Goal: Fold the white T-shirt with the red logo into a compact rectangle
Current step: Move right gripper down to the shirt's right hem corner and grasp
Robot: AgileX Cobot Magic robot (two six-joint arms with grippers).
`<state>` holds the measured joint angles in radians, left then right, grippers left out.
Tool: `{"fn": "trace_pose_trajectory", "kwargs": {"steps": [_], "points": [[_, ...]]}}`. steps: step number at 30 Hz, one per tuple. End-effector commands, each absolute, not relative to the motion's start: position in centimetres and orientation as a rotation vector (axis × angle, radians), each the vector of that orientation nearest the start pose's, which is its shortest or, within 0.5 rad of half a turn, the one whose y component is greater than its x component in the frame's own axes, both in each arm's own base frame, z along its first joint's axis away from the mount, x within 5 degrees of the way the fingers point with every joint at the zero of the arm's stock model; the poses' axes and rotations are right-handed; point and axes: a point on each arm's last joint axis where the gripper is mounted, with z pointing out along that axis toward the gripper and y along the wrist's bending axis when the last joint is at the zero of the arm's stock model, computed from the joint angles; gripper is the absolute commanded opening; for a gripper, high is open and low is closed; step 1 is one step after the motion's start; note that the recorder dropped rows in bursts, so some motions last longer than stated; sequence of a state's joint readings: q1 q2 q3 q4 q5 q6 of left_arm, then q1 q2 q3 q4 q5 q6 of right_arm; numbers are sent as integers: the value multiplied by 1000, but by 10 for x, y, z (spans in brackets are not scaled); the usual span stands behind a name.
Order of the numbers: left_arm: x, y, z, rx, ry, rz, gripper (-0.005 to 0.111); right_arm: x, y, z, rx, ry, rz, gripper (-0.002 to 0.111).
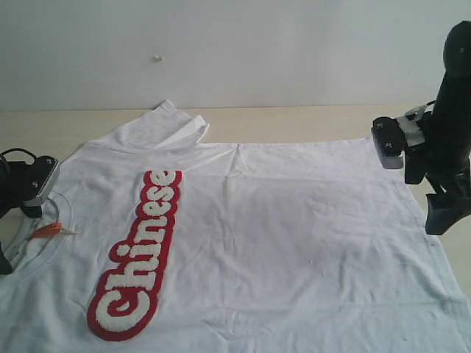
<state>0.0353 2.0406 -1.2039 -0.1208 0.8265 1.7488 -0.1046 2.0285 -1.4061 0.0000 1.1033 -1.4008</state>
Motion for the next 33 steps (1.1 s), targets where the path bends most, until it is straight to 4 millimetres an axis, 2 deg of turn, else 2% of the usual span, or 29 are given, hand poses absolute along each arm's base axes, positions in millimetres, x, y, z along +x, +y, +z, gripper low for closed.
{"fn": "trace_pose_trajectory", "kwargs": {"steps": [1,5,12,21,33], "points": [[362,5,99,-2336,-2192,75,105,388,-43,145,-1927,2507,10,105],[362,5,99,-2336,-2192,75,105,393,-43,135,-1920,2493,-17,105],[362,5,99,-2336,-2192,75,105,392,-47,130,-1940,2511,-20,105],[362,5,99,-2336,-2192,75,105,386,-66,130,-1806,2594,82,105],[362,5,99,-2336,-2192,75,105,389,-62,129,-1805,2534,103,105]]}}
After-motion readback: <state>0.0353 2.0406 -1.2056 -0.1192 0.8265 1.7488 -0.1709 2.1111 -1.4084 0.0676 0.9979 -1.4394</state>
